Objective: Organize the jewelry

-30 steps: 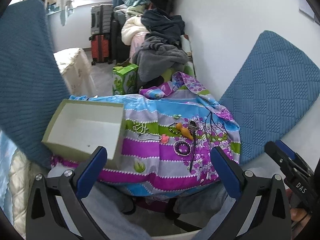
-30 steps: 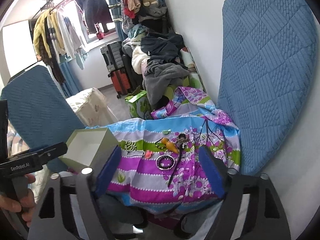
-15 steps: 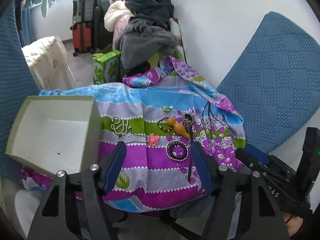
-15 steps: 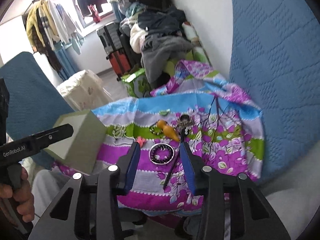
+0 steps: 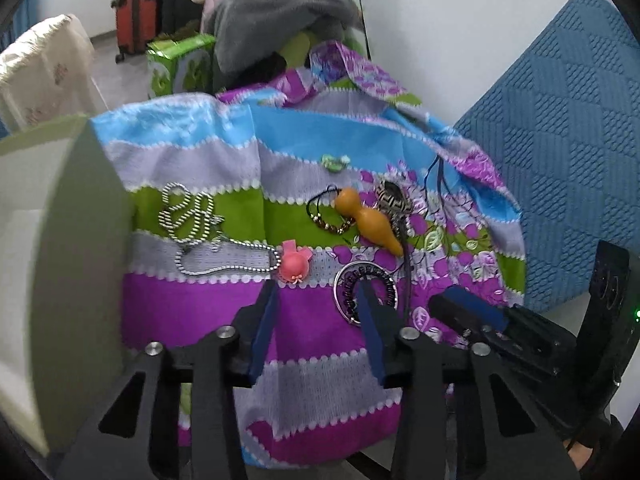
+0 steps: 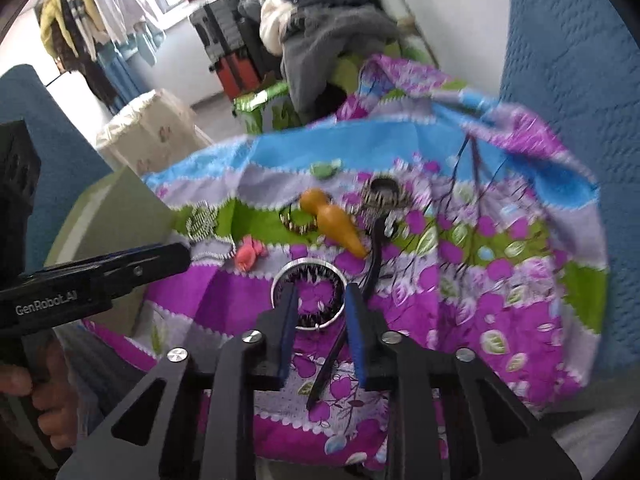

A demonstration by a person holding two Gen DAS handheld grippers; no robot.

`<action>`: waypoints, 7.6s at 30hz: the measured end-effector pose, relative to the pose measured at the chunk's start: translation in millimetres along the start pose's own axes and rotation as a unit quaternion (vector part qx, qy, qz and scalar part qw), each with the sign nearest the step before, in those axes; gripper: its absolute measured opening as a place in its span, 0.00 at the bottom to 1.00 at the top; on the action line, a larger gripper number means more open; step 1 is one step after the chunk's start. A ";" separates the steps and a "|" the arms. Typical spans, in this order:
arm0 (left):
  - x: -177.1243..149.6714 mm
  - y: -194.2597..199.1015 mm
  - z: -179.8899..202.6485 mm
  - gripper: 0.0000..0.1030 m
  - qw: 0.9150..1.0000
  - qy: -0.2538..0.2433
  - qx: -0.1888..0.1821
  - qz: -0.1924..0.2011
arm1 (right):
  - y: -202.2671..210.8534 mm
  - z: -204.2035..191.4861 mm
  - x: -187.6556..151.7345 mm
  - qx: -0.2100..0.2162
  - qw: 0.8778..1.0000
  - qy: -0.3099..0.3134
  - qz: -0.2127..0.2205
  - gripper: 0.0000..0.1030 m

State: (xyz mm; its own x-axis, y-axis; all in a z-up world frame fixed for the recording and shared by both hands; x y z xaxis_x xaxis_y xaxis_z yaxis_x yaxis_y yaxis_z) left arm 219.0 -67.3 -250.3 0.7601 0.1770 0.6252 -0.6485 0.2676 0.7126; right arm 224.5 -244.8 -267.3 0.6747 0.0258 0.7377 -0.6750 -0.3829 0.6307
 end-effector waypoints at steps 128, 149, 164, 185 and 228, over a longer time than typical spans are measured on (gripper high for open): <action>10.2 150.0 -213.2 0.24 0.980 0.113 0.131 0.098 | -53.1 -280.8 50.7 0.121 0.978 0.164 -0.038 0.12; 61.8 242.6 -134.6 0.59 0.968 0.060 0.128 0.207 | 69.4 -246.1 131.7 0.131 0.978 0.132 0.099 0.25; 89.0 272.4 -45.3 0.59 0.963 0.012 0.083 0.257 | 160.5 -186.4 166.3 0.091 0.970 0.121 0.188 0.25; 55.9 201.1 19.7 0.59 0.972 -0.002 0.021 0.233 | 170.9 -69.9 120.6 -0.012 0.975 0.094 0.203 0.25; -51.5 -39.6 20.1 0.18 1.000 -0.013 0.009 -0.006 | -44.9 44.5 7.9 0.006 0.999 0.034 -0.005 0.16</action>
State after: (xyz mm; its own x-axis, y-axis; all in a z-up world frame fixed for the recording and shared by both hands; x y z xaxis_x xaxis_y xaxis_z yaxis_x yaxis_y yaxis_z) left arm 204.7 -106.1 -304.4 0.7664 0.1502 0.6246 -0.6405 0.2532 0.7251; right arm 273.4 -268.5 -300.5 0.6591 0.0913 0.7465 -0.6647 -0.3935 0.6350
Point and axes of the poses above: each gripper's, at about its wrist camera, not at the fingertips, and y roughly against the way its jaws point, z to its right, x to its top, the point moved 2 cm from there along -y, roughly the way its jaws point, and after that the axes turned 13 degrees about z, right-handed, at the moved point
